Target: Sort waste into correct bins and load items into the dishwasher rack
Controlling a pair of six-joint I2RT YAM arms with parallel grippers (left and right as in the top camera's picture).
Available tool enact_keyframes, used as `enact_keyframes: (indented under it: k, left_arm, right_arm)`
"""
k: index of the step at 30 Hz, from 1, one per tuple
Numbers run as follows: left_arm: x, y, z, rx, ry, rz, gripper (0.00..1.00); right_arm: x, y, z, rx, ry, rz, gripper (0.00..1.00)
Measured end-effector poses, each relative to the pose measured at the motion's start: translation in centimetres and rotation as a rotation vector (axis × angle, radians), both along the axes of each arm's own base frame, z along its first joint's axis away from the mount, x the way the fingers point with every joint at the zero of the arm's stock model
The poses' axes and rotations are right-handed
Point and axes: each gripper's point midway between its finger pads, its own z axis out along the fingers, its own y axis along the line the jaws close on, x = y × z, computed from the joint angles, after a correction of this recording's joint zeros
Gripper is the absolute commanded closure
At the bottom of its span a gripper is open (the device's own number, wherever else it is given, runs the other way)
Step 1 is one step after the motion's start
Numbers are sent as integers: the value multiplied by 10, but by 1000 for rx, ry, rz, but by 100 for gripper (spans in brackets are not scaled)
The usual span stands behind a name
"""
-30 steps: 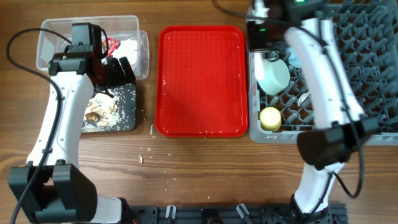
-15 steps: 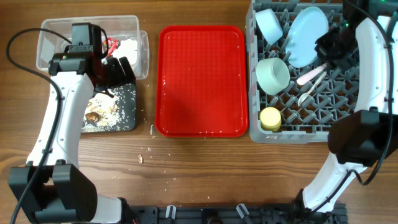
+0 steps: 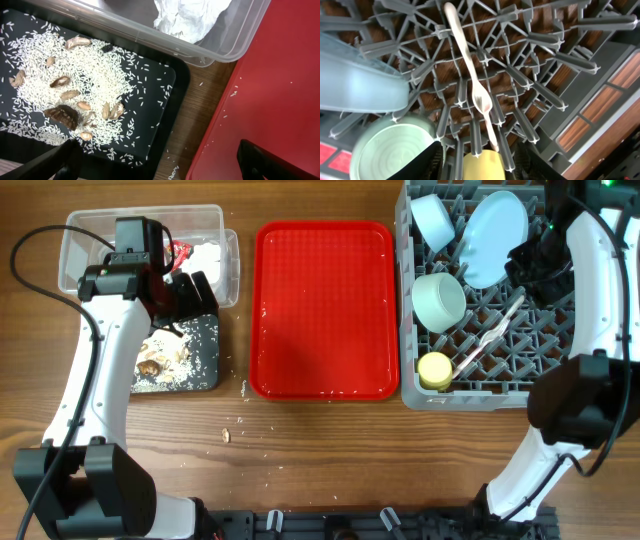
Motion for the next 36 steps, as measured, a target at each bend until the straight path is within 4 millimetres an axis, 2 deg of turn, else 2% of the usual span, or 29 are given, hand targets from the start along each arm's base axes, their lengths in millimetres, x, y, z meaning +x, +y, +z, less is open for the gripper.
enact_keyframes:
  k: [2,4,5,7,10,12,14,24,30,33,36]
  left_arm:
    - [0,0,0,0,0,0,0]
    - [0,0,0,0,0,0,0]
    - [0,0,0,0,0,0,0]
    - [0,0,0,0,0,0,0]
    - [0,0,0,0,0,0,0]
    - [0,0,0,0,0,0,0]
    - [0,0,0,0,0,0,0]
    - [0,0,0,0,0,0,0]
    - [0,0,0,0,0,0,0]
    - [0,0,0,0,0,0,0]
    - [0,0,0,0,0,0,0]
  right_arm:
    - [-4,1,16,-7,-37,45,40]
    - [-12,6,47,-25,-113,128,5]
    - [-18,13,67,-34,-164,183,0]
    - [-30,33,98,-38,-248,333,0]
    - [-48,85,134,28,-371,638,0]
    - [-62,116,150,76,-438,790,0]
    - [-71,133,161,108,-483,882,0]
    - [-73,142,165,135,-511,942,0]
    - [-27,137,194,-38,-699,1020,0]
    - [-15,141,206,-111,-783,1080,0]
    - [-14,141,211,-178,-878,1103,0]
